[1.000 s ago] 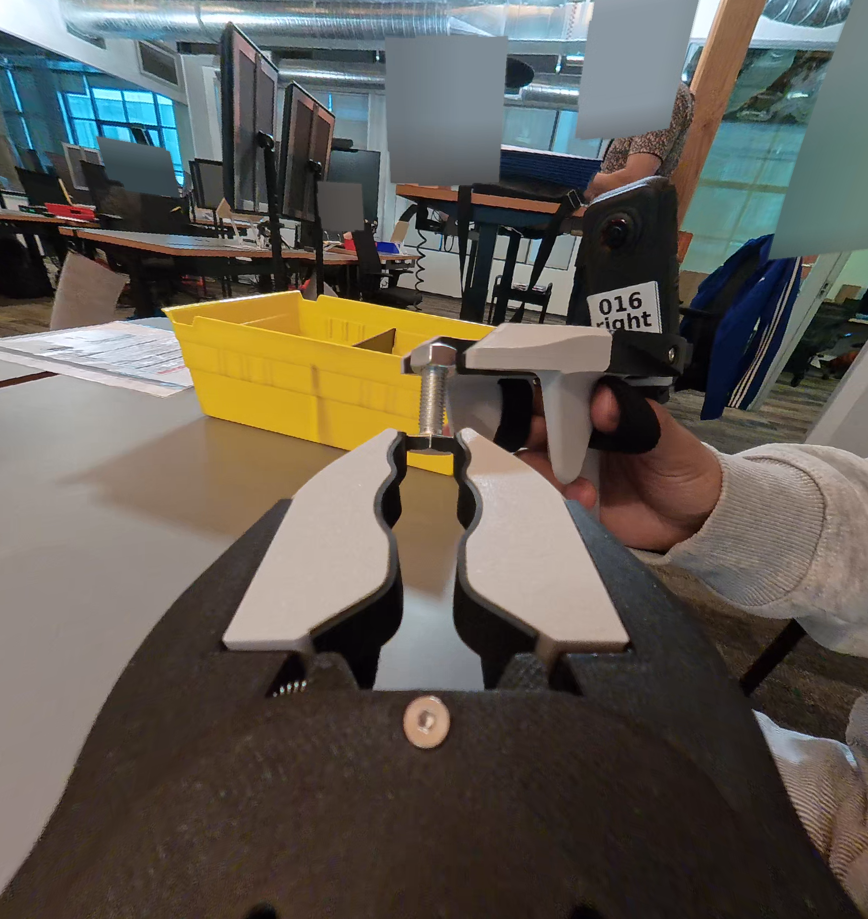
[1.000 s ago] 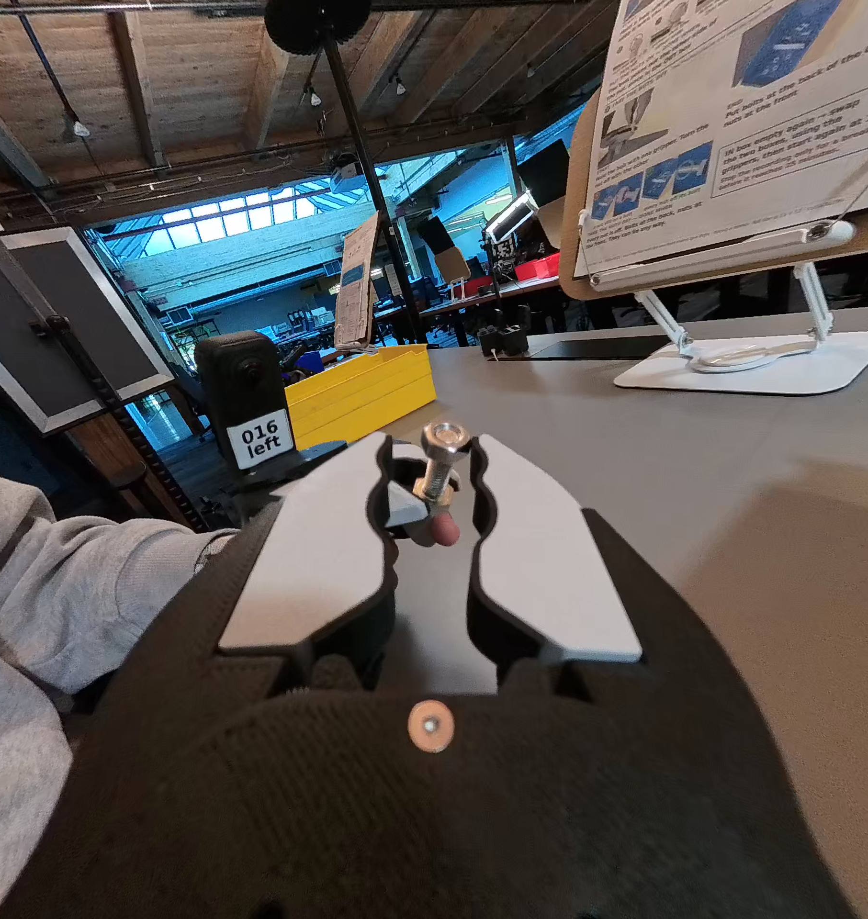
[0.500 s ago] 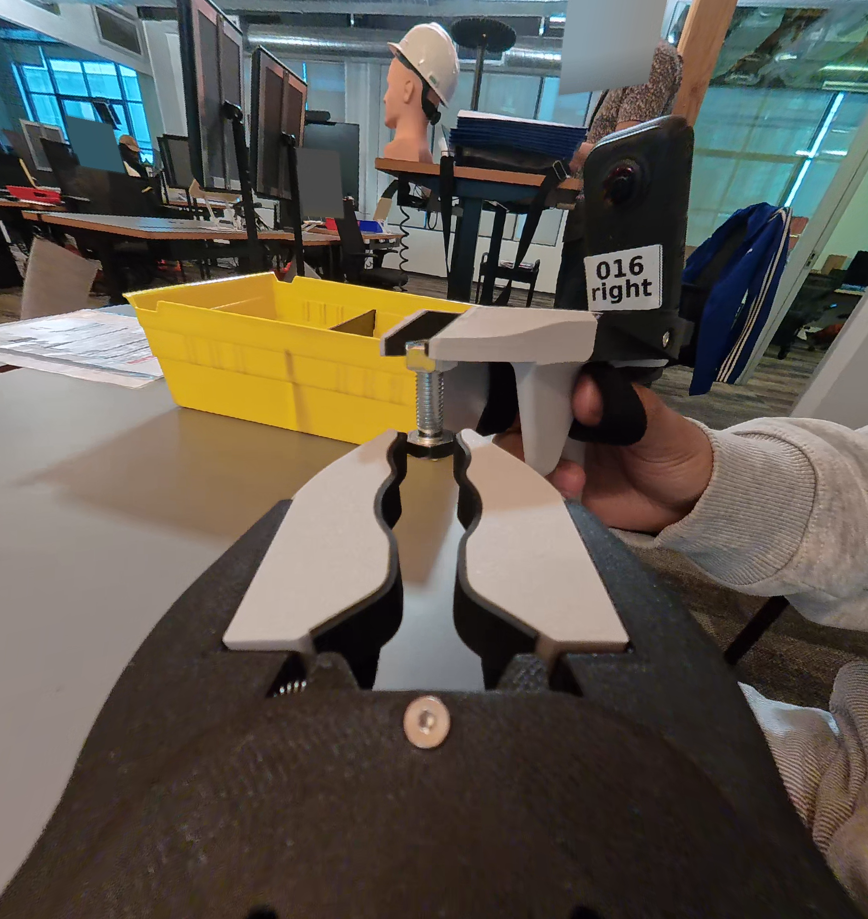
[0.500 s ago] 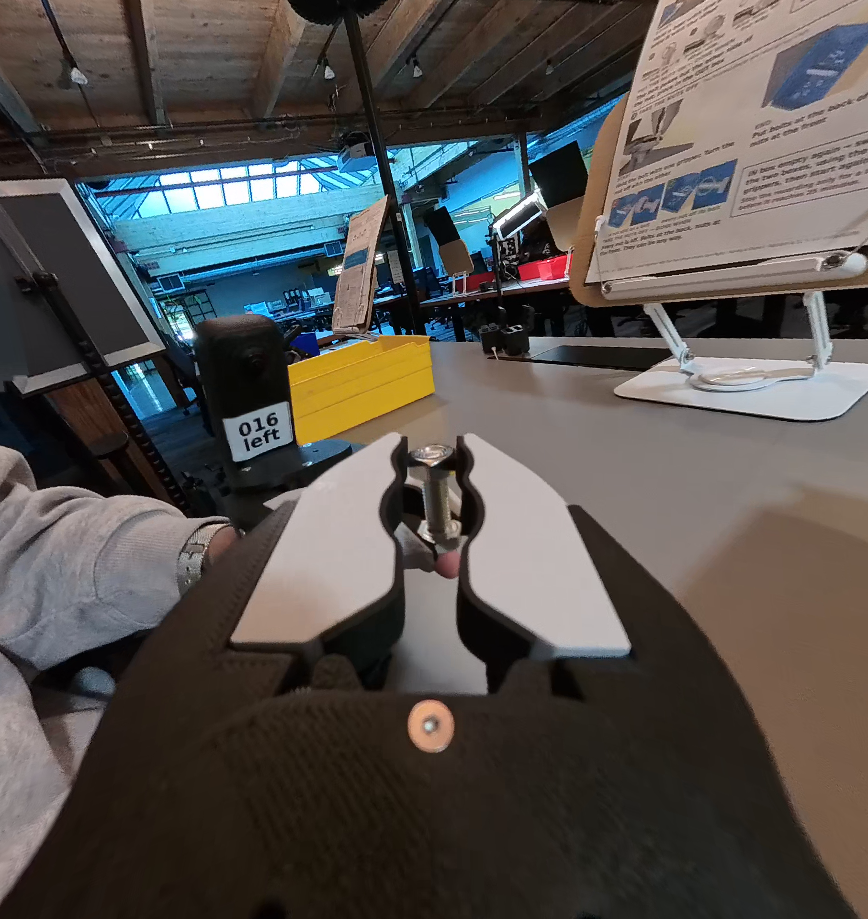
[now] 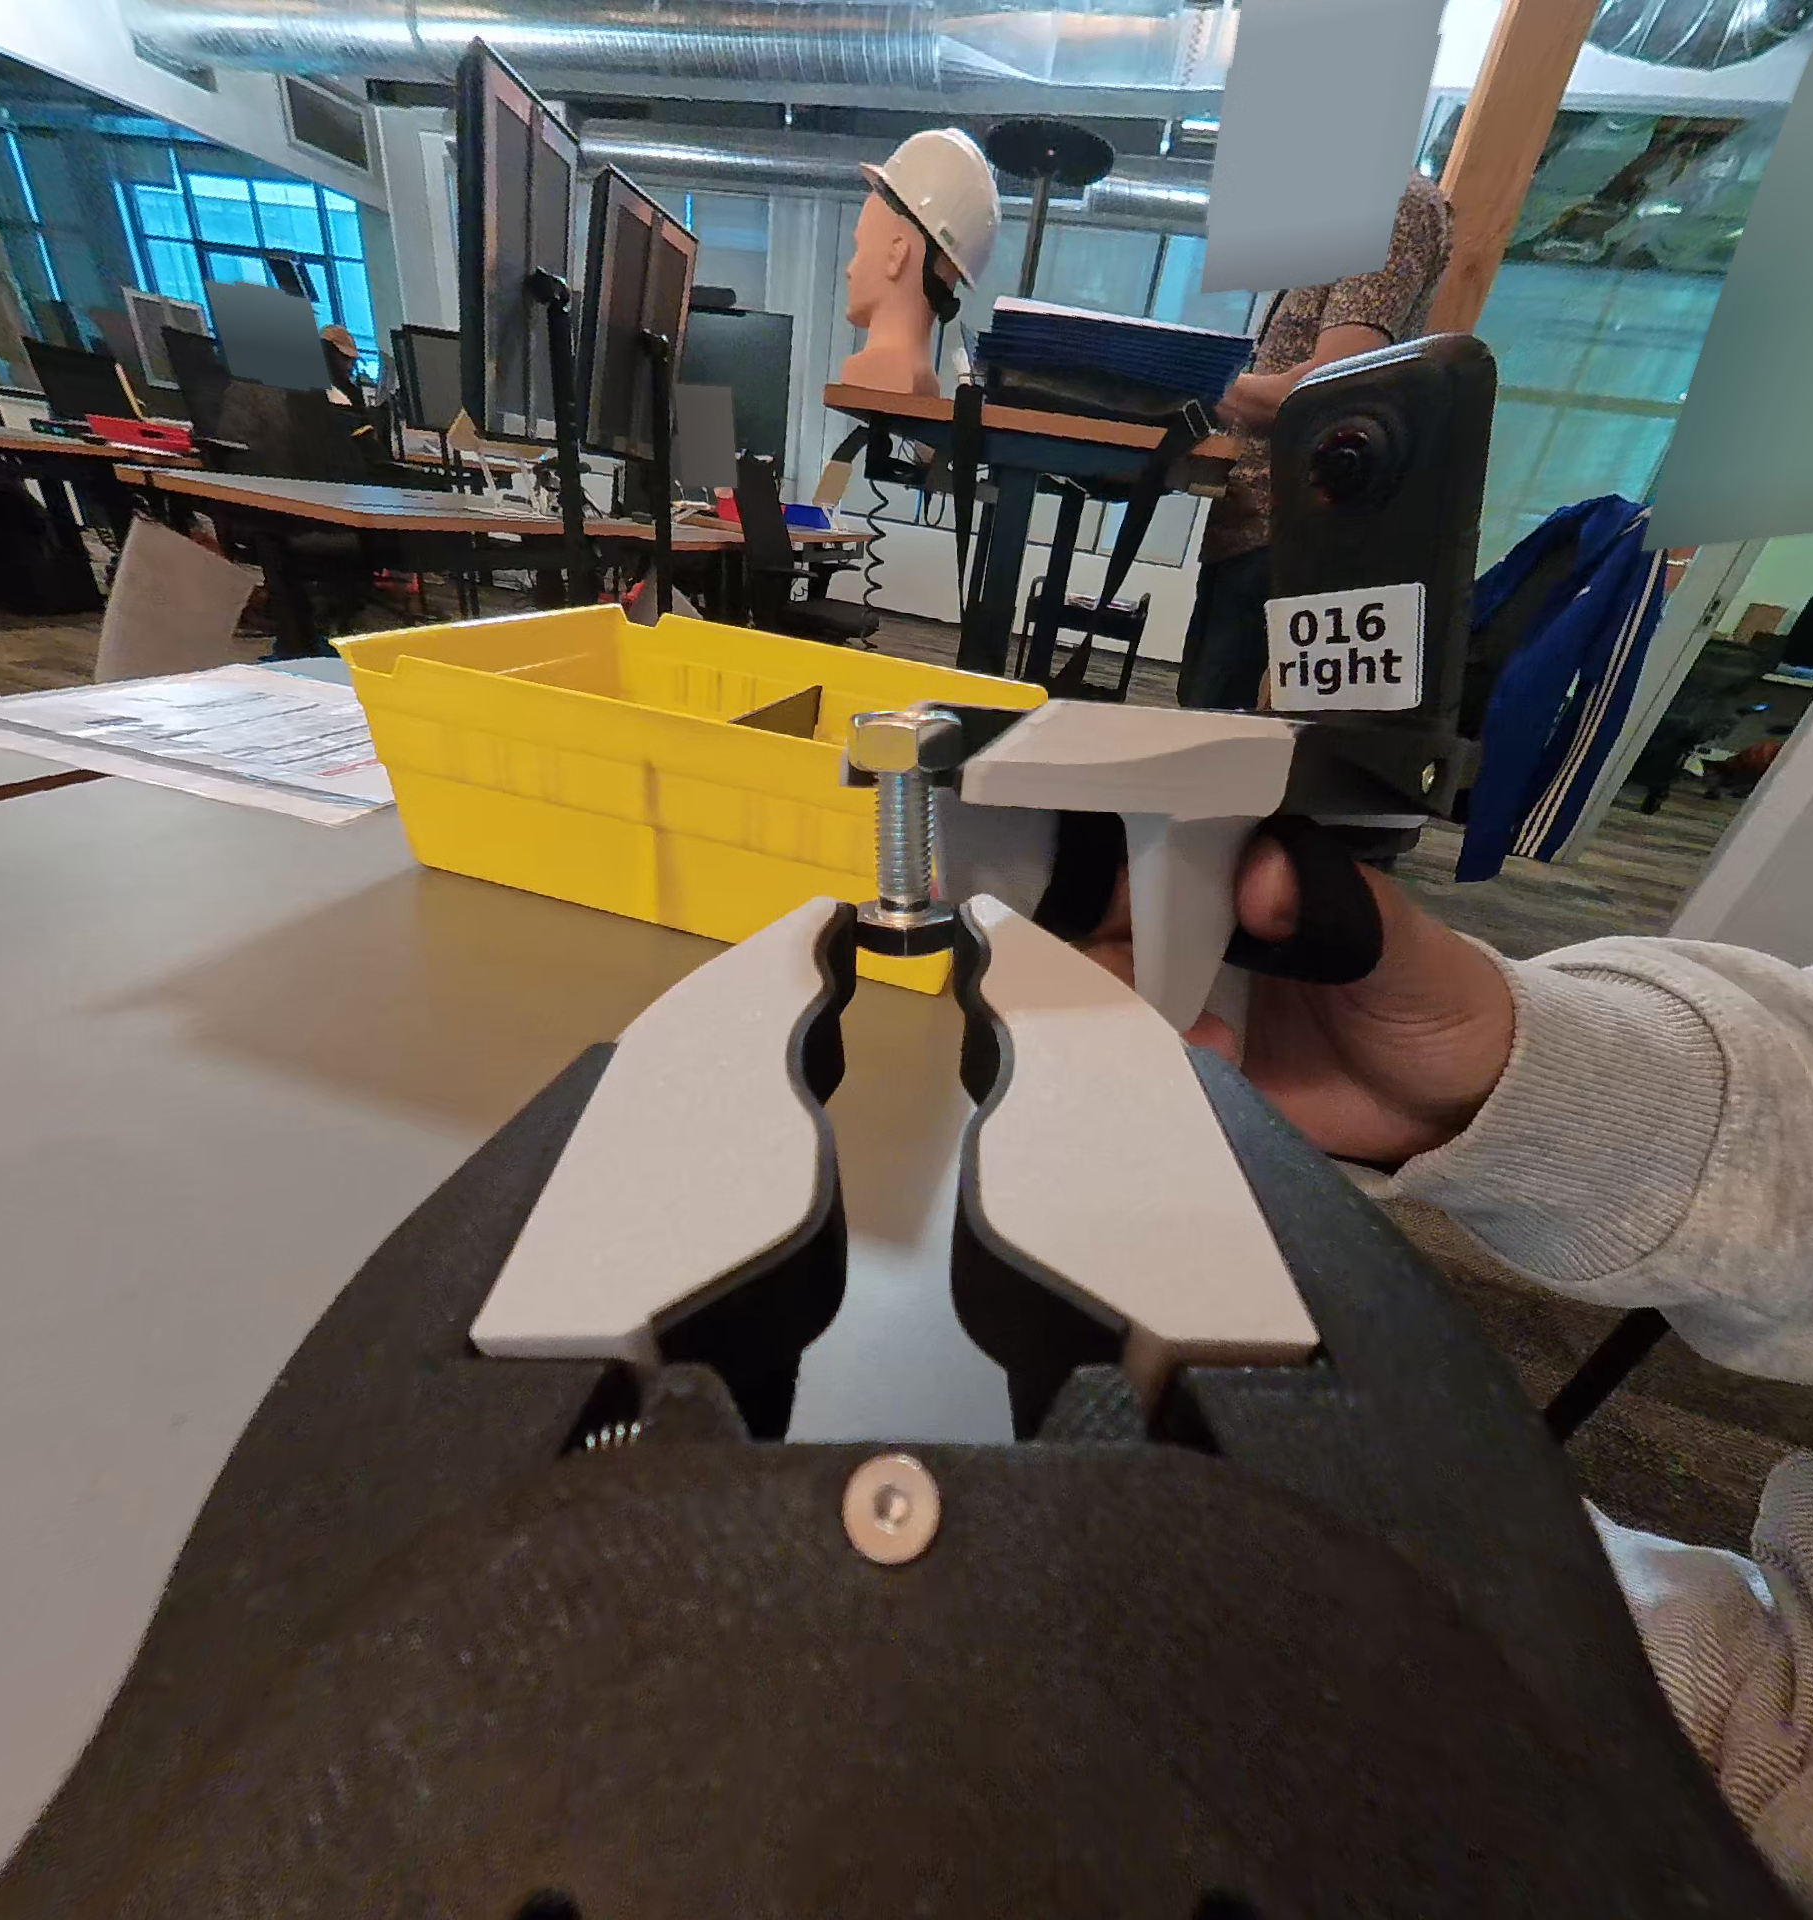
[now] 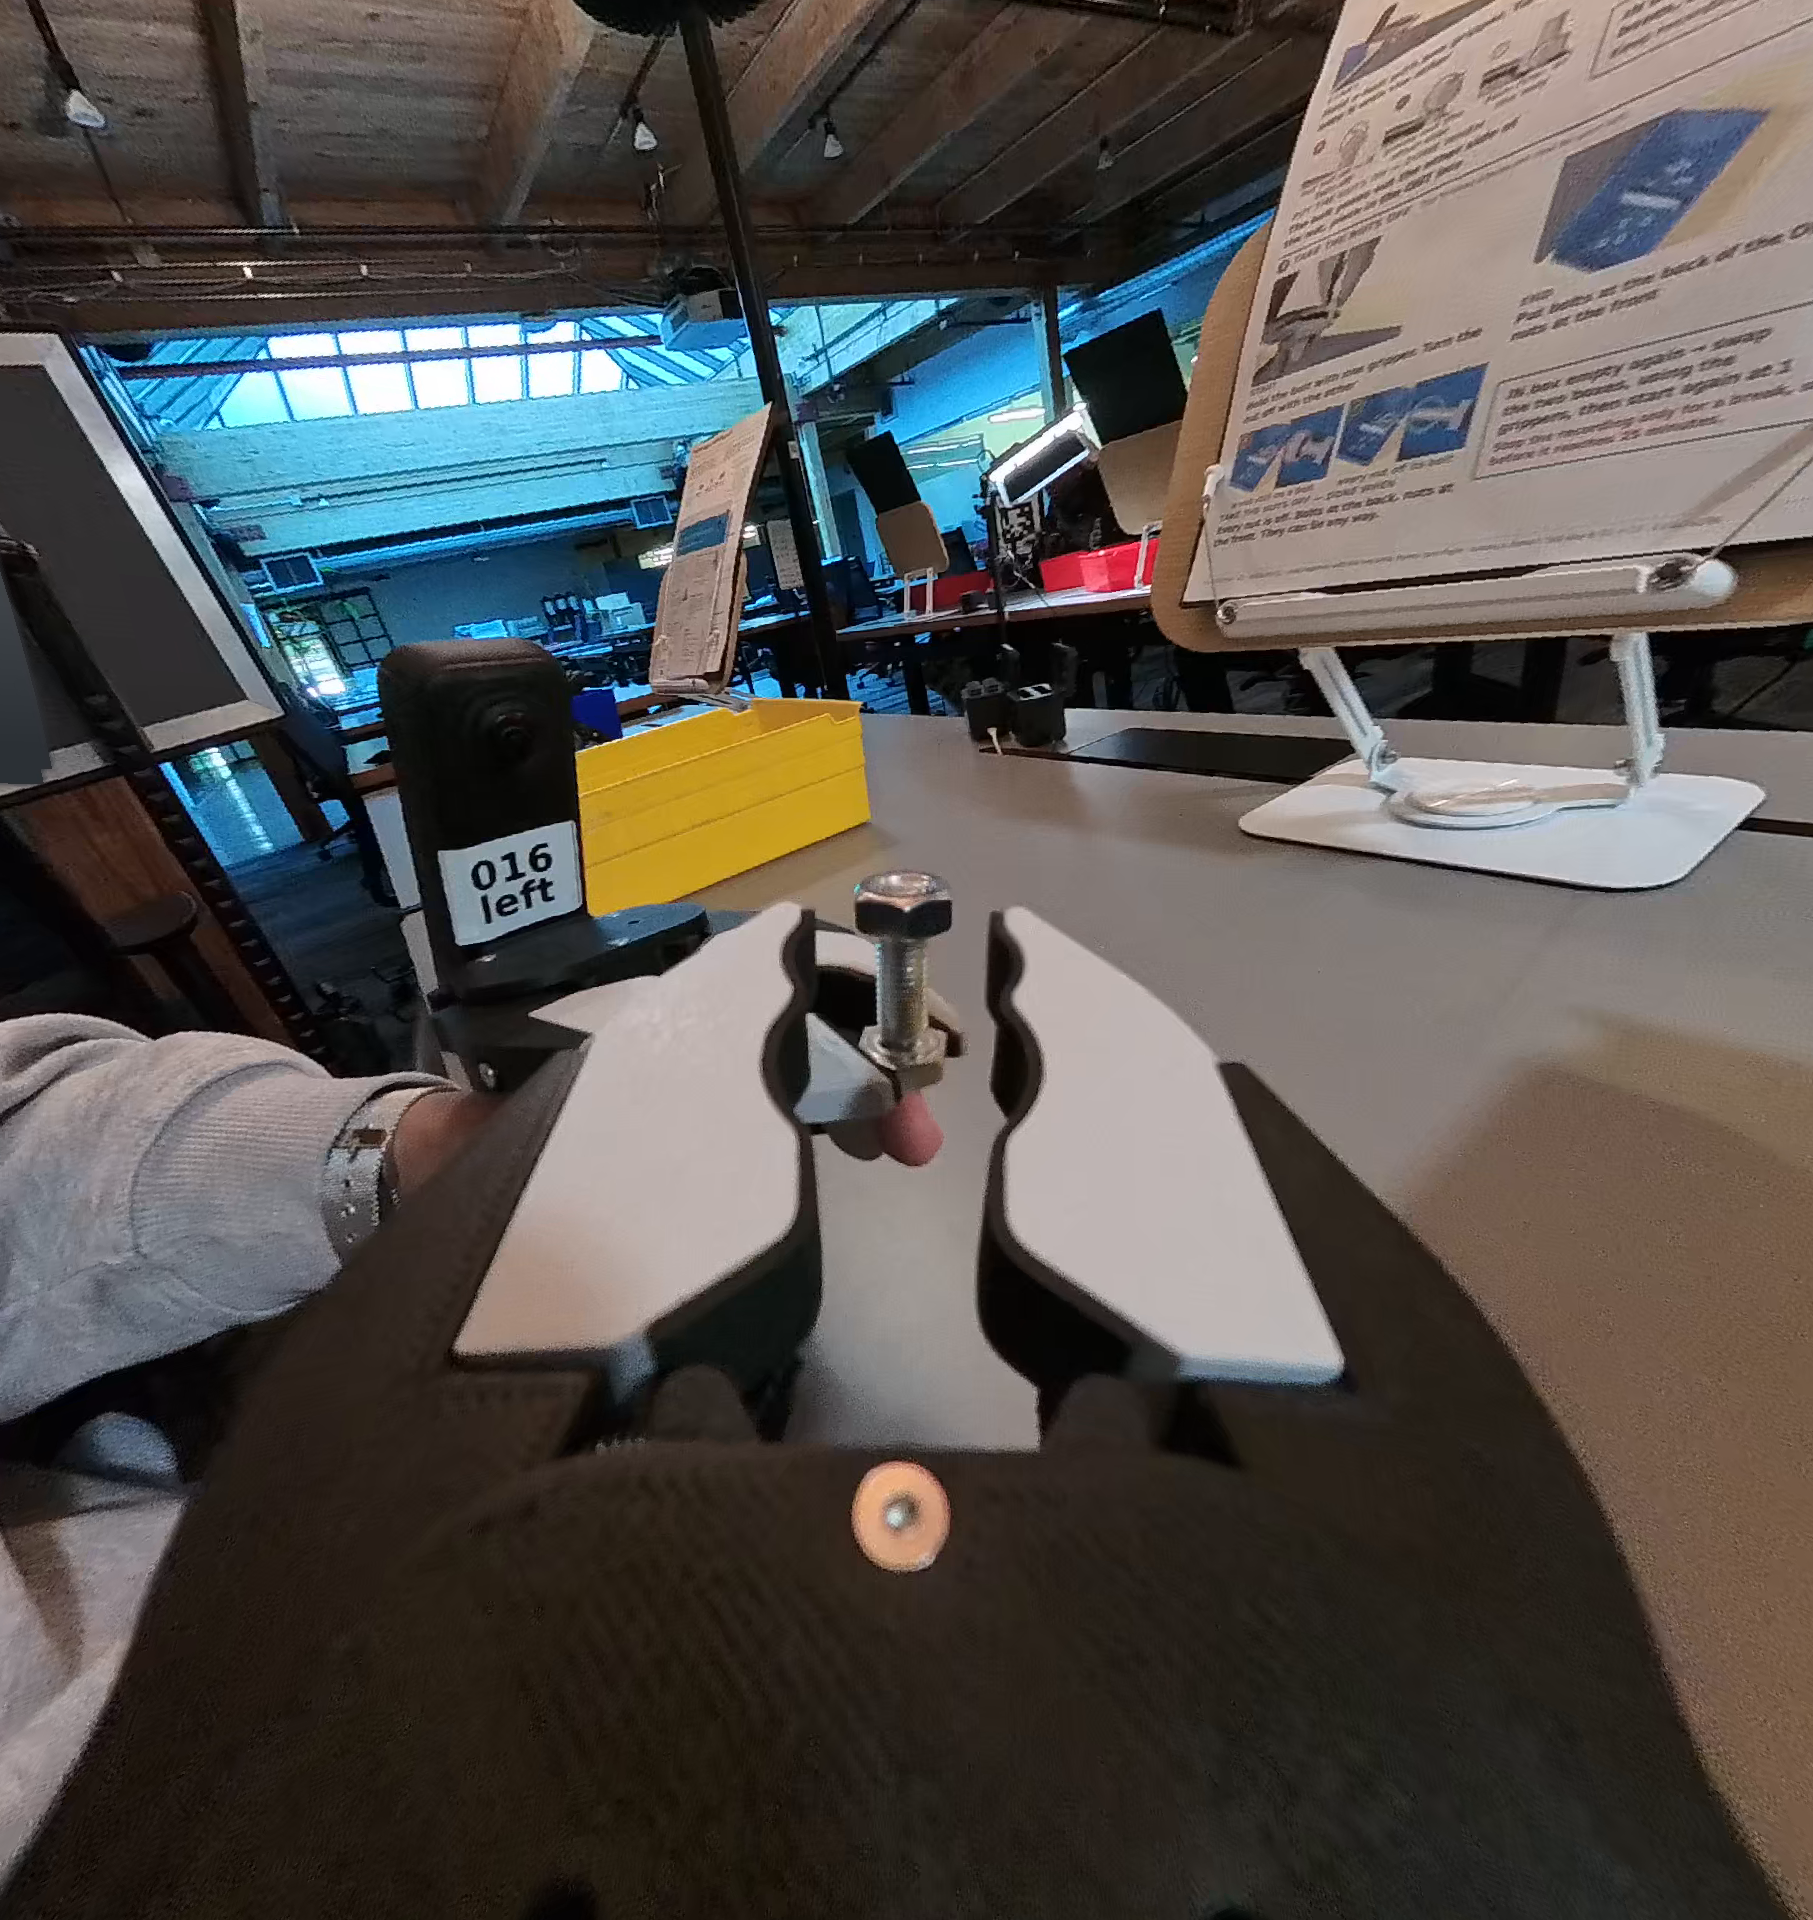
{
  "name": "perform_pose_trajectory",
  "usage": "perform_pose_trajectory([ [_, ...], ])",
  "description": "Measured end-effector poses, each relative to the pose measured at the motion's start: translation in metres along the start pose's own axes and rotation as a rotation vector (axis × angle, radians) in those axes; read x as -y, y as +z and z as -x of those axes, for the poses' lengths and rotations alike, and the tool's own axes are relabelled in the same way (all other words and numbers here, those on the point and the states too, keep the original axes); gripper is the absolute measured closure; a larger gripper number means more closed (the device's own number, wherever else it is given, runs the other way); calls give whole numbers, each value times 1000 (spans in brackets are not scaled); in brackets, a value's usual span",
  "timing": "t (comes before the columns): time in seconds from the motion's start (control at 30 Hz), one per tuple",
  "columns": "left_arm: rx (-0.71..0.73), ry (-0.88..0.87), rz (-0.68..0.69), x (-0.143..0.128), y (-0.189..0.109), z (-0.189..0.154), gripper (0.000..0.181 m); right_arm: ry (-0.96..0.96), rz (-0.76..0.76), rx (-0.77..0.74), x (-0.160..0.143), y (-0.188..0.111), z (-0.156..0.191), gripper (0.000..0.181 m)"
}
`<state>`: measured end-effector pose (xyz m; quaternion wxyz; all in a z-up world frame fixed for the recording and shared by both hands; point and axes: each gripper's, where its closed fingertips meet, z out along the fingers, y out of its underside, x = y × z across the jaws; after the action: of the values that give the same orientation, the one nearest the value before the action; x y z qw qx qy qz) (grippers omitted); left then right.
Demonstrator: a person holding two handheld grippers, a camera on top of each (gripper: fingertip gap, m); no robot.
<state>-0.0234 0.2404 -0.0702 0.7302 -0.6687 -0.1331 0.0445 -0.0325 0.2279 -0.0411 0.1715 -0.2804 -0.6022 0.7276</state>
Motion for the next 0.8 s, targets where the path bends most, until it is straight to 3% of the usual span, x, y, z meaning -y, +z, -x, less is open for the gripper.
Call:
perform_pose_trajectory([
  [0.17, 0, -7, -5, 1, 0, 0, 163, -4, 1, 1, 1, -1, 1, 159],
  [0.8, -30, 19, 31, -7, 4, -10, 163, -21, -2, 34, -1, 3, 10, 147],
])
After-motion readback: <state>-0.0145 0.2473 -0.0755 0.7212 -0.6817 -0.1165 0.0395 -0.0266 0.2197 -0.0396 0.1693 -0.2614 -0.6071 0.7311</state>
